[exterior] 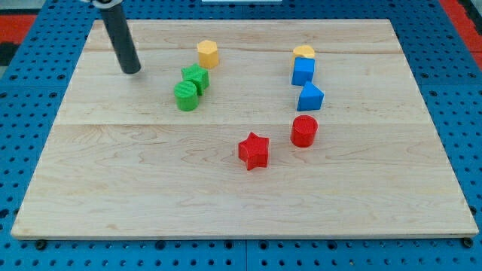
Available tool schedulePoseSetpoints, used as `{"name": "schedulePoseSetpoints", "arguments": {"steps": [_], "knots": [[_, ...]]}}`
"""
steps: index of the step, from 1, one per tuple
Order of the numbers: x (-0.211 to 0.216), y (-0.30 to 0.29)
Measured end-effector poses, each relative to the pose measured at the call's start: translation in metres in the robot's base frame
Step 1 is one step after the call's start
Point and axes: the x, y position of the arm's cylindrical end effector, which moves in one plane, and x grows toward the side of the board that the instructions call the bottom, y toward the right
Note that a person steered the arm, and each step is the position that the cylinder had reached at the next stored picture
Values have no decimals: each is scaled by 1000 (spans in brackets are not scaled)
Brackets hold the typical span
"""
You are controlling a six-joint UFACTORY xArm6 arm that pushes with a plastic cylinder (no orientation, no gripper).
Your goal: Push the yellow hexagon to the left side of the blue cube
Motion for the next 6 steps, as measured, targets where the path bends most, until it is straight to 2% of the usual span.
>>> {"name": "schedulePoseSetpoints", "arguments": {"steps": [1,2,3,5,6], "knots": [[-5,38],[-34,46],[-39,68],[-32,124],[-12,135]]}}
